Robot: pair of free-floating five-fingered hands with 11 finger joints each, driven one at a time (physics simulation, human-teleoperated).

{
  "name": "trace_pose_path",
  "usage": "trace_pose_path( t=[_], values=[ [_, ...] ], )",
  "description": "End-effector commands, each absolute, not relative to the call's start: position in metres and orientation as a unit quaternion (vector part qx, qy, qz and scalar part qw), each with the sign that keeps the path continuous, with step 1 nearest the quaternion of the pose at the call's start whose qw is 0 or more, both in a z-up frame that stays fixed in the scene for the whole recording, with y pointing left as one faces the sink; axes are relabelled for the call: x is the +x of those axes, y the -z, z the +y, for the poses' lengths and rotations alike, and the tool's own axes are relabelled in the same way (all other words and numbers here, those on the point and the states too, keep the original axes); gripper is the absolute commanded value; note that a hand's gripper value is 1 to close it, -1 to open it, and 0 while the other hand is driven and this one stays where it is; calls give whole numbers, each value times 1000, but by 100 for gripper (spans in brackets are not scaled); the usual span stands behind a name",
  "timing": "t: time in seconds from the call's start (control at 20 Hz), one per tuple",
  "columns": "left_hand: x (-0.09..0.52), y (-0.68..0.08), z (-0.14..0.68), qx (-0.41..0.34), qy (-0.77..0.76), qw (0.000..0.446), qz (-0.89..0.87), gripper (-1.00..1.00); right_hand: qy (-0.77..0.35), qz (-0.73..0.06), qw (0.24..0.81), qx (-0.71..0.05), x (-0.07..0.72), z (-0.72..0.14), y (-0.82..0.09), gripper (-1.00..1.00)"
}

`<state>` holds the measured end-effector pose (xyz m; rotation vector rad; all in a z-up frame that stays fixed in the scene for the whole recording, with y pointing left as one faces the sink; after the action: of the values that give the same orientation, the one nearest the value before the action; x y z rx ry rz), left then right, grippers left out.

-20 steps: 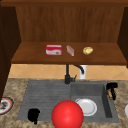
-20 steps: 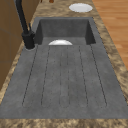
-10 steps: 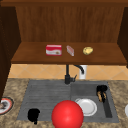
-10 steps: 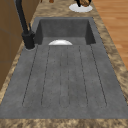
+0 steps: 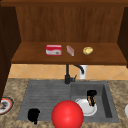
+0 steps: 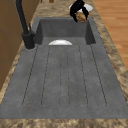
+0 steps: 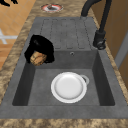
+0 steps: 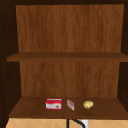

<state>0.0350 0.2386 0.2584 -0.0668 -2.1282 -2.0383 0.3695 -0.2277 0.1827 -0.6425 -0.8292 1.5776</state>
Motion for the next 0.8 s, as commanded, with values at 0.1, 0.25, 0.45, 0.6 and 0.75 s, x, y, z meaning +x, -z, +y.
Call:
trace_pose_path(
  t=[0.1, 0.25, 0.45, 0.6, 0.75],
  values=[
    [35, -258, 239, -23, 688, 97, -719, 0, -679, -348, 592, -260, 414, -200, -134, 100],
    [35, -258, 239, -23, 688, 97, -719, 0, -678, -350, 589, -265, 437, -196, -109, 100],
    [35, -258, 239, -23, 688, 97, -719, 0, -675, -358, 583, -275, 468, -193, -77, 100],
    [35, -258, 239, -23, 688, 97, -719, 0, -680, -363, 581, -260, 486, -199, -51, 100],
    [35, -258, 239, -23, 688, 97, -719, 0, -685, -373, 574, -249, 497, -210, -27, 100]
  ],
)
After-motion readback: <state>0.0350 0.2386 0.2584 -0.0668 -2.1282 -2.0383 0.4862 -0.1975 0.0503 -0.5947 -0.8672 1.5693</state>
